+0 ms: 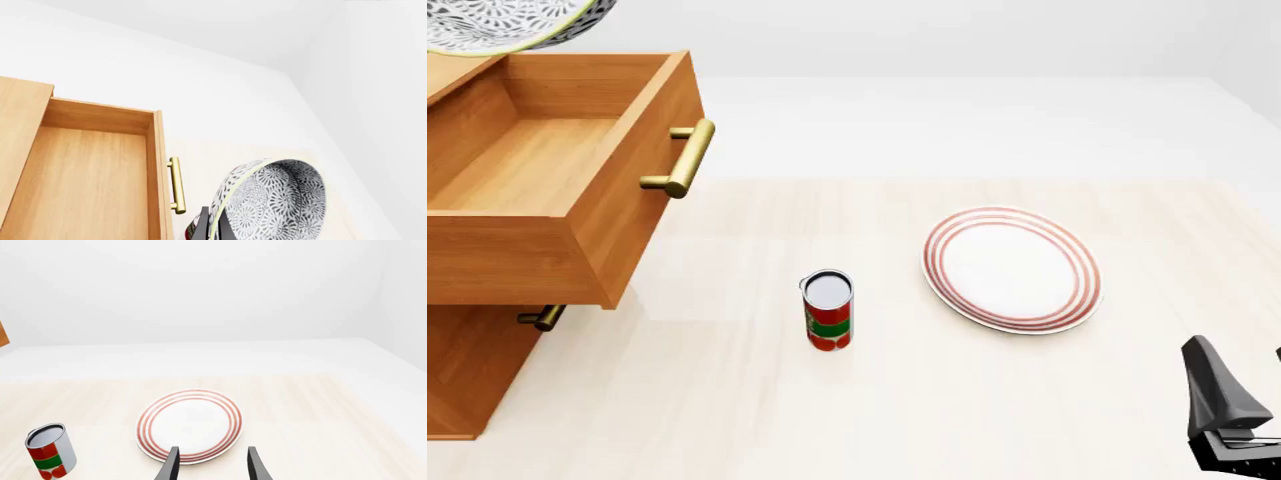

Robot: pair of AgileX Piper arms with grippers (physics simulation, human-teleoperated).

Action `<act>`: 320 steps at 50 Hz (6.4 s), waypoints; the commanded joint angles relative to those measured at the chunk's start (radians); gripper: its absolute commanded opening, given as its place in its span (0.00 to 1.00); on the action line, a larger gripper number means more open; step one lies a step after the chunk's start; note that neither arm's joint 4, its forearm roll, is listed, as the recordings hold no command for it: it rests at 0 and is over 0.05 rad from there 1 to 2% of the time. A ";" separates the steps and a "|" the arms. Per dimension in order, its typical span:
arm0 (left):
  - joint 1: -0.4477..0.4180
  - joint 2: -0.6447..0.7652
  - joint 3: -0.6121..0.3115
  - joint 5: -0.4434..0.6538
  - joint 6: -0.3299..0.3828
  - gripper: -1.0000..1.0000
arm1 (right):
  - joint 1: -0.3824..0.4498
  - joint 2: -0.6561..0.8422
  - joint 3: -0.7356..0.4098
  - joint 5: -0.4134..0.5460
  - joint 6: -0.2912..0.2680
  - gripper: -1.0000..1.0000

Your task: Put the bowl in the top drawer of the cabinet.

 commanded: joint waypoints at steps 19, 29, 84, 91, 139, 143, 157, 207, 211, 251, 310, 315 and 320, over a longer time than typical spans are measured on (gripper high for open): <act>0.159 0.026 0.004 0.028 -0.021 0.00 | 0.000 0.000 0.000 0.000 0.000 1.00; 0.217 0.026 0.011 0.033 -0.032 0.00 | 0.000 0.000 0.000 0.000 0.000 1.00; 0.417 0.133 0.119 -0.070 -0.049 0.00 | 0.000 0.000 0.000 0.000 0.000 1.00; 0.432 0.159 0.113 -0.078 -0.046 0.00 | 0.000 0.000 0.000 0.000 0.000 1.00; 0.467 0.261 0.201 -0.187 -0.031 0.00 | 0.000 0.000 0.000 0.000 0.000 1.00; 0.466 0.263 0.204 -0.191 -0.032 0.00 | 0.000 0.000 0.000 0.000 0.000 1.00; 0.466 0.289 0.220 -0.220 -0.032 0.00 | 0.000 0.000 0.000 0.000 0.000 1.00; 0.476 0.369 0.221 -0.262 -0.004 0.00 | 0.000 0.000 0.000 0.000 0.000 1.00; 0.480 0.375 0.222 -0.267 -0.001 0.00 | 0.000 0.000 0.000 0.000 0.000 1.00; 0.499 0.423 0.252 -0.315 0.013 0.00 | 0.000 0.000 0.000 0.000 0.000 1.00; 0.520 0.466 0.269 -0.355 0.076 0.00 | 0.000 0.000 0.000 0.000 0.000 1.00; 0.519 0.467 0.256 -0.352 0.103 1.00 | 0.000 0.000 0.000 0.000 0.000 1.00; 0.512 0.461 0.255 -0.348 0.105 1.00 | 0.000 0.000 0.000 0.000 0.000 1.00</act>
